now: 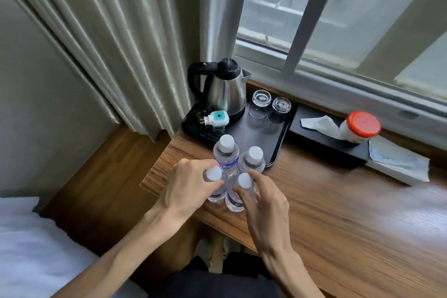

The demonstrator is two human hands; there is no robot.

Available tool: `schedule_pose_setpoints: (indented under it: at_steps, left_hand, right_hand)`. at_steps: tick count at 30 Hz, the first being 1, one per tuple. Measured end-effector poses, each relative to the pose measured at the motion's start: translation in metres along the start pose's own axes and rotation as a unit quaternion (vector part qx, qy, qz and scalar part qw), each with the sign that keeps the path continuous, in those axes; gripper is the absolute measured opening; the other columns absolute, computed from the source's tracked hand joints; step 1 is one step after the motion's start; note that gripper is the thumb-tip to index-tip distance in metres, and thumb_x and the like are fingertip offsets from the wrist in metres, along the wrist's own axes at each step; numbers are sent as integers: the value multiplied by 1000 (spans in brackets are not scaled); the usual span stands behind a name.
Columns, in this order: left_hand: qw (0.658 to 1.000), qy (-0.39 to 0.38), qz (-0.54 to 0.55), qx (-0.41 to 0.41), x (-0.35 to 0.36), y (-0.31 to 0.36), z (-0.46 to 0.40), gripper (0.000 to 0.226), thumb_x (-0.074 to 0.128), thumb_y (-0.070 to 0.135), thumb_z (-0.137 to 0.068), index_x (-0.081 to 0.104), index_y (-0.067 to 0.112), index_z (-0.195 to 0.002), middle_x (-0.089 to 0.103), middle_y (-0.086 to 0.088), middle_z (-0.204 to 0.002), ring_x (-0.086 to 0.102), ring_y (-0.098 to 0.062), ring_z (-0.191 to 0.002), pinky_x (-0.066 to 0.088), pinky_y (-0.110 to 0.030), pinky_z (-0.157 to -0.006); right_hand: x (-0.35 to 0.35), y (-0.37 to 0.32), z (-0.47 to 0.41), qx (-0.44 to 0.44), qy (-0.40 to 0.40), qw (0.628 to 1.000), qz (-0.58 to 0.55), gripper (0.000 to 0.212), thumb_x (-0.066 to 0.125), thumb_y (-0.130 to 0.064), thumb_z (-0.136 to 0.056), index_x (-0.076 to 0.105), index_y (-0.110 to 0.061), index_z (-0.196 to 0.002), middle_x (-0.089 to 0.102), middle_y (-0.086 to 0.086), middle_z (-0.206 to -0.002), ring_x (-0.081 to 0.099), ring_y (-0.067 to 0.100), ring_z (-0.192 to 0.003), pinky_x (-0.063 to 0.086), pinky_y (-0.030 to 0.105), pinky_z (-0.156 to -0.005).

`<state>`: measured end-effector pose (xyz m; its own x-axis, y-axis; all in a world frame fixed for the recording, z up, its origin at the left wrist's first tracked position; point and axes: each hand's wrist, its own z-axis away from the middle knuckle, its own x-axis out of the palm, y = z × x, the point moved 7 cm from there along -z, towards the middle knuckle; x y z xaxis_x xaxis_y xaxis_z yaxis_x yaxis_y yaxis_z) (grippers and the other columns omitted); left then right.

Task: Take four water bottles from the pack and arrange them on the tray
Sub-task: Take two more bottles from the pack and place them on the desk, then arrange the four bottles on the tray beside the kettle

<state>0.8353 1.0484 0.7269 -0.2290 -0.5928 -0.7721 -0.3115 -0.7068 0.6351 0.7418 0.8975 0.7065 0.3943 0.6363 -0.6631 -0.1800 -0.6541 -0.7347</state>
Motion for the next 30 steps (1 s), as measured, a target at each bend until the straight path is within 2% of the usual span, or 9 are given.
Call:
schedule_pose_setpoints:
  at_steps: [4, 10, 12, 15, 18, 21, 24, 27, 30]
  left_hand:
    - [999, -9, -3, 40, -5, -4, -12, 29, 84, 35, -71, 75, 23, -96, 78, 5, -87, 71, -16, -79, 59, -33, -69]
    - [996, 19, 40, 81, -11, -6, -13, 40, 91, 25, -65, 76, 19, -101, 79, 3, -89, 71, -15, -77, 60, -32, -69]
    - [994, 17, 58, 94, -9, -10, -13, 44, 90, 28, -66, 75, 18, -106, 77, 5, -98, 71, -10, -84, 59, -30, -76]
    - [990, -5, 90, 105, -4, -16, -15, 39, 88, 30, -69, 73, 19, -103, 71, 10, -97, 65, -5, -87, 55, -24, -77]
    - [987, -19, 125, 103, 0, -21, -16, 34, 87, 31, -71, 71, 20, -99, 66, 12, -97, 63, -3, -91, 50, -15, -78]
    - [984, -27, 147, 100, 3, -27, -15, 37, 87, 32, -71, 70, 20, -102, 64, 11, -100, 62, -3, -96, 47, -12, -82]
    - [981, -37, 166, 95, 6, -32, -14, 50, 87, 33, -70, 66, 21, -113, 63, 12, -109, 59, 0, -105, 47, -13, -90]
    - [976, -63, 198, 62, 14, -46, -10, 78, 90, 37, -65, 52, 24, -132, 60, 14, -124, 55, 2, -118, 43, -14, -101]
    - [973, -87, 210, 30, 26, -64, -4, 93, 92, 42, -59, 45, 24, -137, 57, 12, -131, 53, 0, -124, 43, -20, -106]
  right_hand:
    - [7, -5, 7, 24, 51, 998, 8, 33, 77, -20, -84, 67, -13, -115, 71, -1, -101, 65, 15, -89, 41, 16, -74]
    - [13, -9, 13, 69, 105, 992, 5, 42, 78, -20, -84, 66, -14, -123, 71, -1, -114, 65, 16, -105, 52, 27, -88]
    - [14, -8, 14, 73, 117, 990, 1, 44, 78, -21, -84, 66, -13, -125, 70, 0, -116, 65, 15, -108, 55, 35, -89]
    - [17, -5, 18, 73, 130, 989, -18, 44, 75, -25, -86, 63, -14, -126, 68, -1, -119, 64, 14, -111, 57, 40, -88]
    - [20, -6, 25, 74, 140, 987, -26, 43, 72, -30, -87, 61, -17, -127, 66, -5, -120, 63, 10, -112, 57, 39, -88]
    - [20, -7, 28, 78, 142, 987, -9, 50, 71, -34, -86, 58, -18, -132, 64, -7, -125, 61, 8, -115, 58, 36, -89]
    - [20, -5, 27, 88, 141, 986, -5, 59, 74, -36, -84, 53, -20, -137, 61, -8, -129, 59, 7, -118, 58, 36, -89]
    - [17, 1, 33, 106, 146, 983, -17, 74, 76, -45, -80, 45, -22, -144, 56, -10, -136, 55, 5, -124, 55, 31, -94]
    - [18, 16, 46, 149, 145, 976, -58, 88, 79, -52, -74, 38, -27, -147, 54, -13, -137, 53, 3, -124, 50, 29, -97]
